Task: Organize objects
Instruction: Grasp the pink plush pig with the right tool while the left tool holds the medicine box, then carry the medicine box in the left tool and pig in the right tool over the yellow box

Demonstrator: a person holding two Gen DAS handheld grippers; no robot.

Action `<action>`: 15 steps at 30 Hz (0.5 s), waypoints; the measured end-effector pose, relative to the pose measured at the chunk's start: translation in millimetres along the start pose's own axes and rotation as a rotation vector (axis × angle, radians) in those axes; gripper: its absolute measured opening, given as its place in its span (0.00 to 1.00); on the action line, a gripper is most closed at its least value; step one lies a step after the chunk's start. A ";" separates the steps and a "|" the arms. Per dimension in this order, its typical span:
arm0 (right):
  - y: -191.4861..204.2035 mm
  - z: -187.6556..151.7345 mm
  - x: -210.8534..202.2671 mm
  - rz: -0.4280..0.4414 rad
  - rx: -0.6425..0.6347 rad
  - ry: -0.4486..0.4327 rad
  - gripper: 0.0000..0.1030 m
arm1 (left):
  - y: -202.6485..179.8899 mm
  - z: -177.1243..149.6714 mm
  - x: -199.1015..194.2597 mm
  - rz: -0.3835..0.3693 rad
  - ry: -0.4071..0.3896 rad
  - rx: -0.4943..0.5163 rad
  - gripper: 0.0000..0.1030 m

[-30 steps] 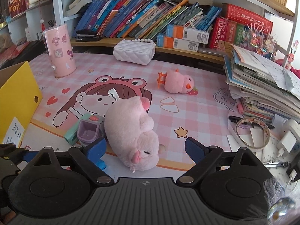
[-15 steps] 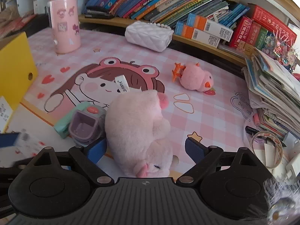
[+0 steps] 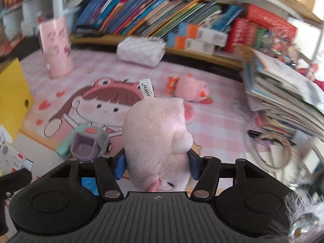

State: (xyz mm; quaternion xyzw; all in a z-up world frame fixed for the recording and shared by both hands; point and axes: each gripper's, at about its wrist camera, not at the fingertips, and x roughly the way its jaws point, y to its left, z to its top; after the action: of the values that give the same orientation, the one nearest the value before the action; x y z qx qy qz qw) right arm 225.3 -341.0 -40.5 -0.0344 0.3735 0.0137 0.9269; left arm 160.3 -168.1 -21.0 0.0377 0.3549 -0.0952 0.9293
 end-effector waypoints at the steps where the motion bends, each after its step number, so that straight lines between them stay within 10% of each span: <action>1: 0.2 -0.3 -7.6 -0.001 0.013 -0.010 0.54 | 0.9 -0.4 -2.7 -0.005 -0.007 0.000 0.50; 15: 47.5 -26.9 -72.2 -0.011 0.058 -0.019 0.55 | 37.3 -22.1 -51.9 -0.043 -0.072 -0.002 0.50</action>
State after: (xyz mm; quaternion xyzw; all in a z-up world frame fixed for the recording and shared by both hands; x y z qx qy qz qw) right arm 152.3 -295.7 -12.2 -0.0095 0.3645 -0.0017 0.9311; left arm 115.6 -120.7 -2.7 0.0258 0.3218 -0.1163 0.9393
